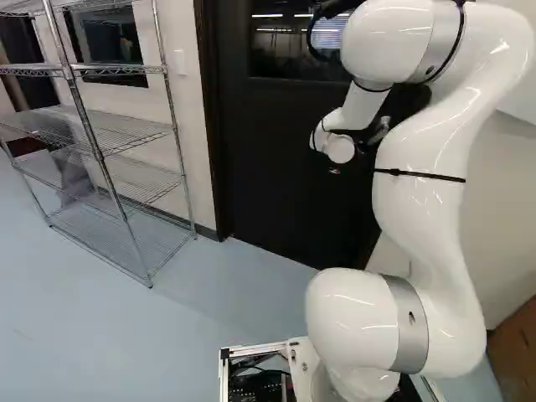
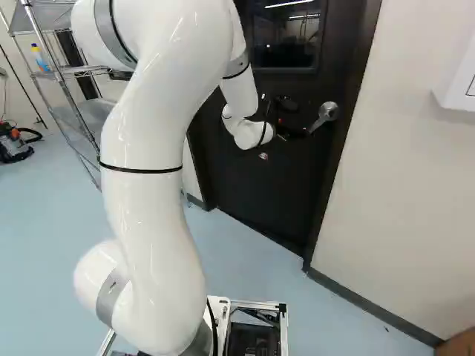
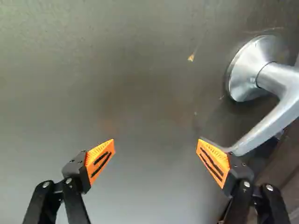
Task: Open the door and move inside
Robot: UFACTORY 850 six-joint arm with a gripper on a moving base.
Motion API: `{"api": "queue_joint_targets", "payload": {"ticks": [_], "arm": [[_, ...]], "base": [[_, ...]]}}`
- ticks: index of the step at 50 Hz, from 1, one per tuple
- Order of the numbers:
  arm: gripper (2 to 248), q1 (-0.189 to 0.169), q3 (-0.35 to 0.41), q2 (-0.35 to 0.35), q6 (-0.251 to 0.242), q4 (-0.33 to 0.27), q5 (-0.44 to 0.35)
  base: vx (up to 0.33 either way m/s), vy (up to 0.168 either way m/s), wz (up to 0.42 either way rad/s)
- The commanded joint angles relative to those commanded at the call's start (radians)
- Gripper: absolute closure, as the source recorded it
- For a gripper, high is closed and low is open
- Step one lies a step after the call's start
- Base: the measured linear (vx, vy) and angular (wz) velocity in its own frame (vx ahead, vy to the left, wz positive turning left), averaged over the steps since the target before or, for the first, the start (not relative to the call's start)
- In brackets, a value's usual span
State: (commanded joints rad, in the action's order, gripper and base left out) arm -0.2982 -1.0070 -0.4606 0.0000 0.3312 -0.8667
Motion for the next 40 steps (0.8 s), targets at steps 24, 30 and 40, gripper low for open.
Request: {"api": "queue_joint_targets", "payload": {"ticks": [24,30,40], "arm": [[3,0.018,-0.139,-0.107,0.000,0.000,0.000],[3,0.022,-0.173,-0.133,0.000,-0.005,-0.002],[3,0.026,-0.236,-0.180,0.000,-0.026,-0.013]], "base": [[0.000,0.000,0.000],[0.000,0.000,0.000],[0.000,0.000,0.000]]}}
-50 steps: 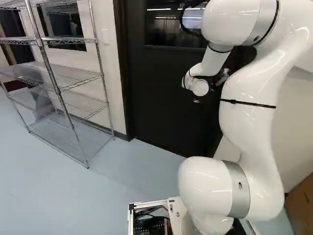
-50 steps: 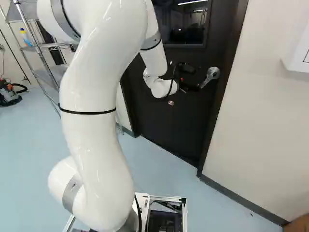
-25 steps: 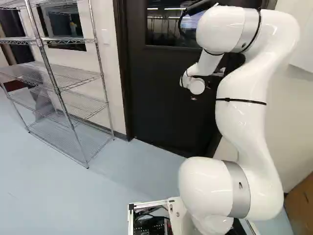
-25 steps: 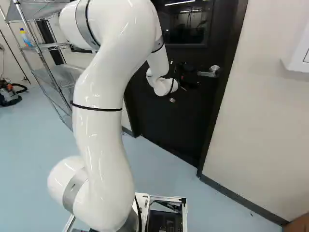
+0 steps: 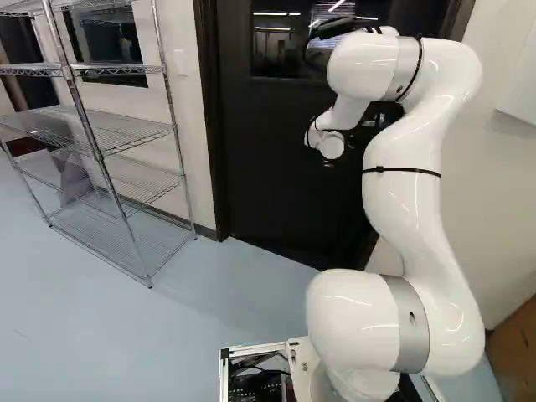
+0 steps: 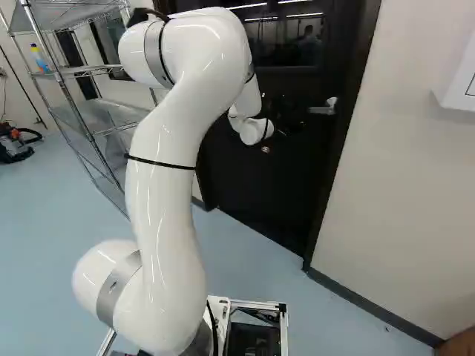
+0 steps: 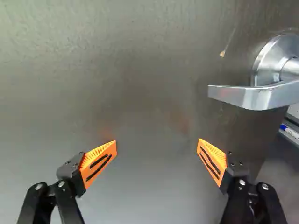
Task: Open the door and move inside
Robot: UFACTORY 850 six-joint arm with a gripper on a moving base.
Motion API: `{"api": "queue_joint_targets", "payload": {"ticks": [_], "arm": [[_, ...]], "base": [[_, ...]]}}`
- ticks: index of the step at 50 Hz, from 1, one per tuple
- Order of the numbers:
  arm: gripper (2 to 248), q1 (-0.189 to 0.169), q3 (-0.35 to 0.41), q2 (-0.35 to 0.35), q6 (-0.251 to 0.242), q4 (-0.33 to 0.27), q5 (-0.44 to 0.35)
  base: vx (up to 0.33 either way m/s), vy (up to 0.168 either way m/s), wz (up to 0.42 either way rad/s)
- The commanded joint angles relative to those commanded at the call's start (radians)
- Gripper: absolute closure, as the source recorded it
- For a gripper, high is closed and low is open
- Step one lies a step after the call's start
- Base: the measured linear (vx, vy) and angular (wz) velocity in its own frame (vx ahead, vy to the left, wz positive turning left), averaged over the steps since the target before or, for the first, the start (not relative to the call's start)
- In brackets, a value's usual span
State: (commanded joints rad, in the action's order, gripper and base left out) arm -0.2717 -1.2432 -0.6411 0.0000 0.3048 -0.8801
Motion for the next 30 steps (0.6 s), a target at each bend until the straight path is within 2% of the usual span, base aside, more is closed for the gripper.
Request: {"api": "queue_joint_targets", "payload": {"ticks": [15,30], "arm": [[3,0.000,-0.107,-0.079,0.000,-0.040,-0.021],[3,-0.001,-0.223,-0.162,0.000,-0.054,-0.025]], "base": [[0.000,0.000,0.000],[0.000,0.000,0.000]]}}
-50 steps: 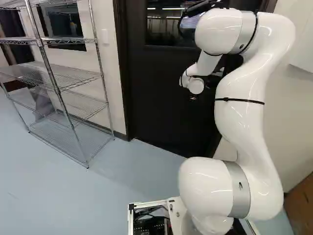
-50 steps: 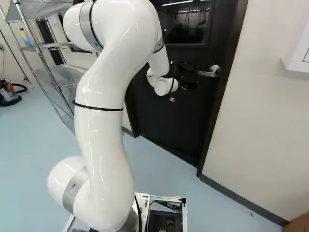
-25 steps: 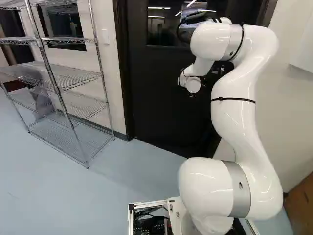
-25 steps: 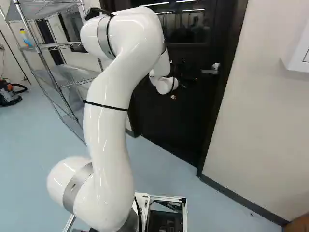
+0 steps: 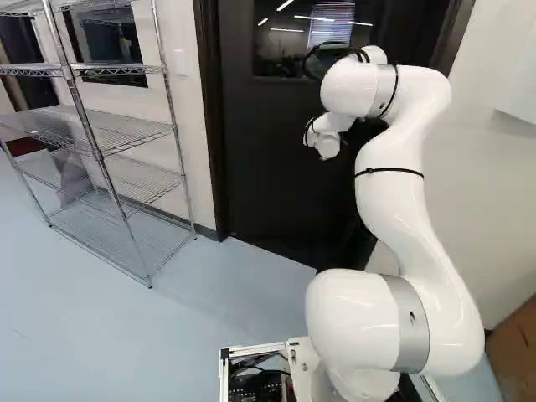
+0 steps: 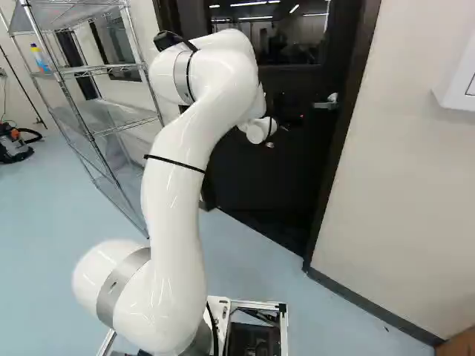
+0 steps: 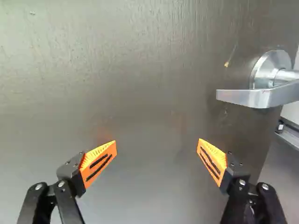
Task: Open the door and move inside
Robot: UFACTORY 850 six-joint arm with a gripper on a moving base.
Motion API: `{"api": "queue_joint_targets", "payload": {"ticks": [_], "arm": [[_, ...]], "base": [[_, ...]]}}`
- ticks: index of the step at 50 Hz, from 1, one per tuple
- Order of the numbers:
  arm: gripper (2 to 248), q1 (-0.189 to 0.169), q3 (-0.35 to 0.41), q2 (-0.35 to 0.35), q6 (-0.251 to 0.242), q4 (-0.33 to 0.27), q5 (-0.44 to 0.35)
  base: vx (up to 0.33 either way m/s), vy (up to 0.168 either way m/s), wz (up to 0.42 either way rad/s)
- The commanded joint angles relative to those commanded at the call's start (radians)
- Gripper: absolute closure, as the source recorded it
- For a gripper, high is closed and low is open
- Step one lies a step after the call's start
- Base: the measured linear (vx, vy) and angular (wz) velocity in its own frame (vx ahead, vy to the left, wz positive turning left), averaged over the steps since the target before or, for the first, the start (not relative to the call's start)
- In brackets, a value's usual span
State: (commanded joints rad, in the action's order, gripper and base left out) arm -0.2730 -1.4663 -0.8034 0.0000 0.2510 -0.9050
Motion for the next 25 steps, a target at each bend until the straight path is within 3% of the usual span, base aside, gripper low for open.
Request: {"api": "queue_joint_targets", "payload": {"ticks": [13,25], "arm": [[3,0.000,-0.050,-0.036,0.000,-0.003,0.000],[3,-0.005,-0.011,-0.008,0.000,-0.003,0.000]], "base": [[0.000,0.000,0.000],[0.000,0.000,0.000]]}}
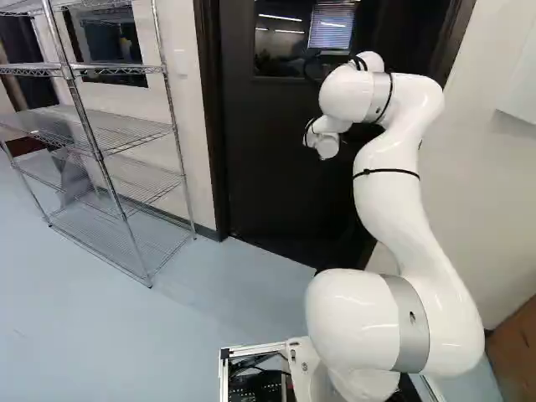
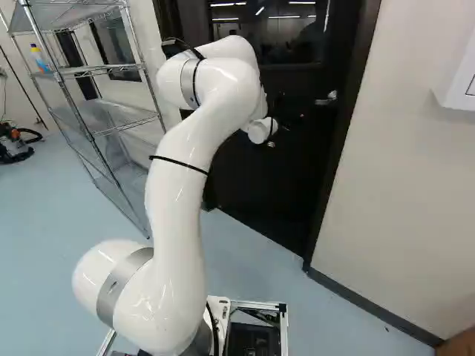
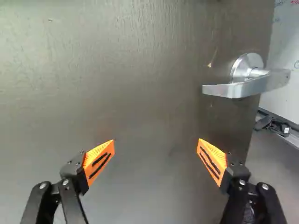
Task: Open the door and move inside
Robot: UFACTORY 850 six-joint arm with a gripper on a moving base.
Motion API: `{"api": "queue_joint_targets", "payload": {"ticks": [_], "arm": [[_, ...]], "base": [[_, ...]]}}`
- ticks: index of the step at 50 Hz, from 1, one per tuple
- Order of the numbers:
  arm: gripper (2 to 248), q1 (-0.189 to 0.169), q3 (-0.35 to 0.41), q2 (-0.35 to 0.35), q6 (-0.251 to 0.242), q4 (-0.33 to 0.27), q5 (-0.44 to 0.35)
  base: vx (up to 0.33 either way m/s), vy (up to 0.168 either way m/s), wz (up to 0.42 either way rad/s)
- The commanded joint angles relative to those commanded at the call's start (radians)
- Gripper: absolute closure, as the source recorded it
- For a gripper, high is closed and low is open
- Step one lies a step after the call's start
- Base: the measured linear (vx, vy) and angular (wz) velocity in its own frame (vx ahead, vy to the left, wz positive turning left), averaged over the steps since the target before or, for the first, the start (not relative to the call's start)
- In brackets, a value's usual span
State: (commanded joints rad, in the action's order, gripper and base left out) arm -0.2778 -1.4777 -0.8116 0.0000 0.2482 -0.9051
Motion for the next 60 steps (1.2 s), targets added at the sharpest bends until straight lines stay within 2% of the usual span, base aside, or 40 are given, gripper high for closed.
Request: {"api": "queue_joint_targets", "payload": {"ticks": [30,60], "arm": [[3,-0.023,0.197,0.142,0.000,0.000,0.000],[3,-0.012,0.402,0.298,0.000,-0.034,0.000]], "base": [[0.000,0.000,0.000],[0.000,0.000,0.000]]}}
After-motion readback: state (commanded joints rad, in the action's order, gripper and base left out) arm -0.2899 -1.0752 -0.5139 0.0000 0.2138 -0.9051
